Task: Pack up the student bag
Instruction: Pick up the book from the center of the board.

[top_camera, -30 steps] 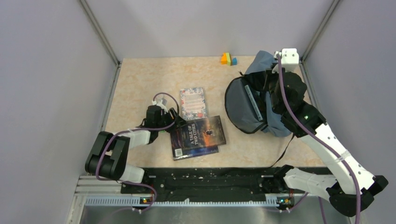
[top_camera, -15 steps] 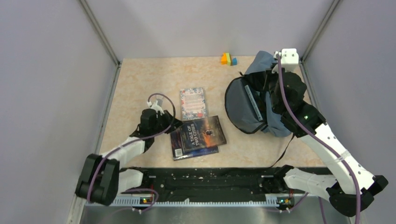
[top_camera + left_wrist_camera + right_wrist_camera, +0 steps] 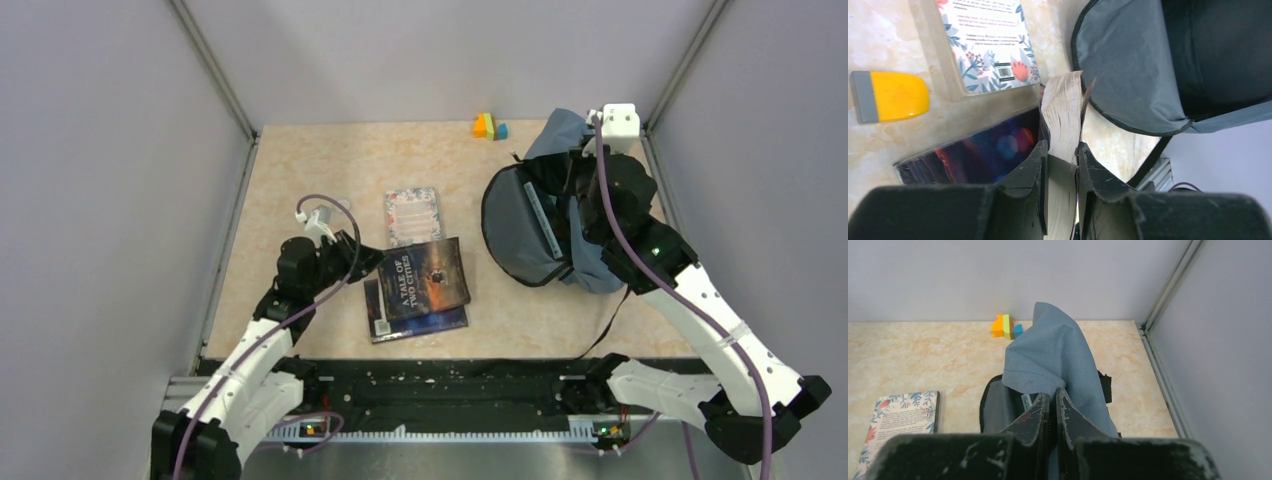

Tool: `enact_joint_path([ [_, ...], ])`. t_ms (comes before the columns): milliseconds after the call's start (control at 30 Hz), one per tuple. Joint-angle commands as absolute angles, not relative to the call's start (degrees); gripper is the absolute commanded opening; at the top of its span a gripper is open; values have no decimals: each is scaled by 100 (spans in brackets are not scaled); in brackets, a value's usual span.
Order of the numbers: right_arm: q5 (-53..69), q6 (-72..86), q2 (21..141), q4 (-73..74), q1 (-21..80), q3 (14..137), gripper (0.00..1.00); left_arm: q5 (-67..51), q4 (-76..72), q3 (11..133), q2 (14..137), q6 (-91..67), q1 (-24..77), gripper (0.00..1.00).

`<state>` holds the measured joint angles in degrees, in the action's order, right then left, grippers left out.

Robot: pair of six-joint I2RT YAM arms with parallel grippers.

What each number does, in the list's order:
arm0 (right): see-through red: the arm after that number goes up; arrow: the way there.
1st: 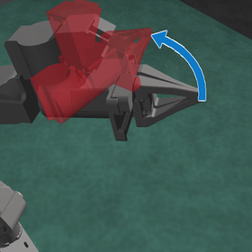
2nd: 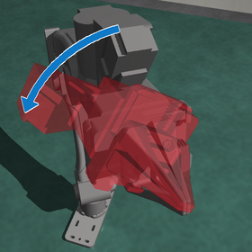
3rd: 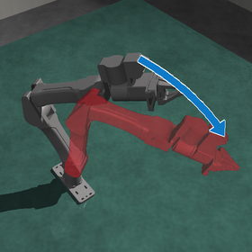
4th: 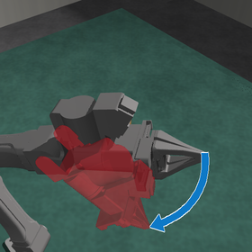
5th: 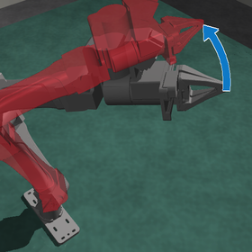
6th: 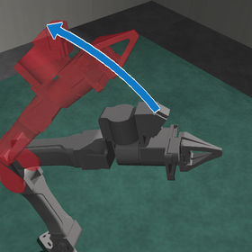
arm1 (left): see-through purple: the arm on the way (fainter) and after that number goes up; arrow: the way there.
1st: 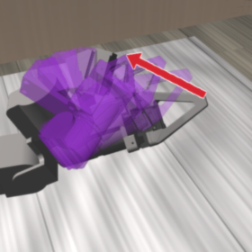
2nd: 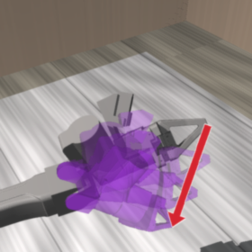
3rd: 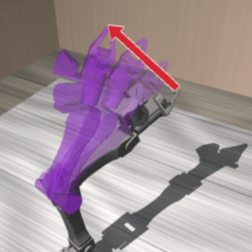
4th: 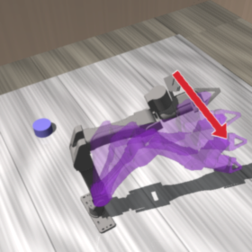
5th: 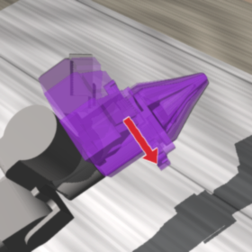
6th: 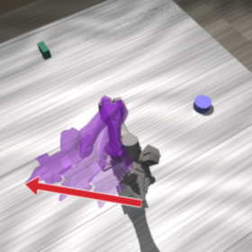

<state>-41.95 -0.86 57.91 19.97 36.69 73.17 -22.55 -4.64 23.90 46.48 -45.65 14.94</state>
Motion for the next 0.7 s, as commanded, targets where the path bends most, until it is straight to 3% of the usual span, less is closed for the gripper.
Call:
enact_joint_path([
  [0,-4298,-79,5738,1826,3656,7644,0,-2515,-1030,3195,4237,-5017,1511,0],
  [233,-4307,-65,5773,1819,3656,7695,0,-2486,-1352,4099,4489,-5406,1753,0],
  [667,-4359,-44,5879,1856,3656,7742,0,-1942,-2461,5841,6438,-5805,3111,0],
])
